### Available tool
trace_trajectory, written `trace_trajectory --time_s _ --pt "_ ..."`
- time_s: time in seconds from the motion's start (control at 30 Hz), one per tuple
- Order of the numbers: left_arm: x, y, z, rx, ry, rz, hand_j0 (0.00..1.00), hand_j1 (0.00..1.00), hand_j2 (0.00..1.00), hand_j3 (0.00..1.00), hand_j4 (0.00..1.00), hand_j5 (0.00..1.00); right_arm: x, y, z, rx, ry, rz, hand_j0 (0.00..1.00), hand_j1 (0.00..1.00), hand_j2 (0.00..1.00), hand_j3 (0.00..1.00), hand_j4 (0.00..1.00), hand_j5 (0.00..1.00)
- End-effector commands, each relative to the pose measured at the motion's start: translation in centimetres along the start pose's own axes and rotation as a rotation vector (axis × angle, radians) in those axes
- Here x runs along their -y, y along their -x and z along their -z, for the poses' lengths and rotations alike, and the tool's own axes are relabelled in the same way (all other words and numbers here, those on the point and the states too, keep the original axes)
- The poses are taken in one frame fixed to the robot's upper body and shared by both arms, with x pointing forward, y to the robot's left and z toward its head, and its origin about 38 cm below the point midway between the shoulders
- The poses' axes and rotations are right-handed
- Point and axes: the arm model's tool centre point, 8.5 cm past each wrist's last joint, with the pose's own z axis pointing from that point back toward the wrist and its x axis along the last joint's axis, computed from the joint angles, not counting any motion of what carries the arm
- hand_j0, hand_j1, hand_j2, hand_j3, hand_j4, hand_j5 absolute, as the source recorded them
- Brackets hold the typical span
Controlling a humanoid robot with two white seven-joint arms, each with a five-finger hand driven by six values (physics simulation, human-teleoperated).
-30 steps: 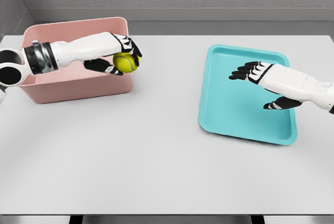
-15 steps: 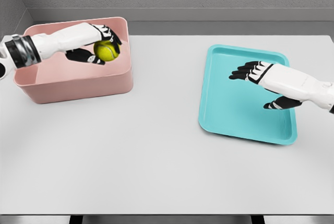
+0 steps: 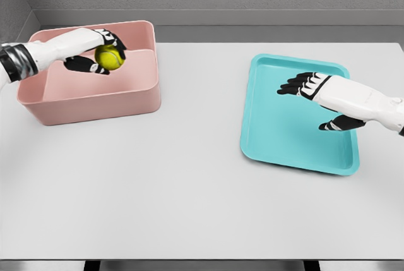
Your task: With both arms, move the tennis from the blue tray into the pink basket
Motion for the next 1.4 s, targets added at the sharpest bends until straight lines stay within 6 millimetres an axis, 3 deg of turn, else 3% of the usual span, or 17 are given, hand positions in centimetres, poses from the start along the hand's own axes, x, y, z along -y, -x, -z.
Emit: trace_trajectory --time_s 0.0,0.37,0.4,0.43,0.47,0.8,1.07,1.2,1.37 --pt "0.3 1.0 -0.1 -0.034 -0.007 -0.025 0.53 0.53 0.53 0.53 0.53 0.53 0.0 0.0 0.0 0.000 0.004 0.007 1.00 1.00 1.00 1.00 1.00 1.00" --pt "0.2 2.0 -0.7 -0.068 -0.019 -0.040 0.55 0.55 0.55 0.55 0.55 0.55 -0.2 0.0 -0.1 -0.001 -0.002 0.010 1.00 1.00 1.00 1.00 1.00 1.00" --pt "0.2 2.0 -0.7 -0.068 -0.019 -0.040 0.62 0.62 0.62 0.62 0.62 0.62 -0.2 0.0 -0.1 -0.001 -0.003 0.009 1.00 1.00 1.00 1.00 1.00 1.00" --pt "0.2 2.0 -0.7 -0.068 -0.019 -0.040 0.93 0.93 0.93 0.93 0.93 0.93 -0.2 0.0 -0.1 -0.001 -0.003 0.009 1.00 1.00 1.00 1.00 1.00 1.00" --pt "0.2 2.0 -0.7 -0.067 -0.020 -0.040 1.00 1.00 1.00 1.00 1.00 1.00 -0.1 0.0 -0.1 -0.001 -0.001 0.009 1.00 1.00 1.00 1.00 1.00 1.00" --pt "-1.5 1.6 -1.2 -0.050 -0.104 -0.043 1.00 1.00 1.00 1.00 1.00 1.00 -0.2 0.0 -0.1 -0.001 -0.004 0.010 1.00 1.00 1.00 1.00 1.00 1.00" --pt "-3.0 -3.5 -1.8 0.111 -0.095 0.051 1.00 1.00 1.00 1.00 1.00 1.00 -0.3 0.0 -0.1 -0.001 -0.003 0.014 1.00 1.00 1.00 1.00 1.00 1.00" --pt "-2.8 -4.2 -2.6 0.129 -0.084 0.066 1.00 1.00 1.00 1.00 1.00 1.00 -0.3 0.0 -0.1 0.000 -0.002 0.012 1.00 1.00 1.00 1.00 1.00 1.00" --pt "-2.3 -5.3 -4.8 0.151 -0.054 0.098 1.00 1.00 1.00 1.00 1.00 1.00 -0.3 0.0 -0.1 0.000 -0.002 0.013 1.00 1.00 1.00 1.00 1.00 1.00"
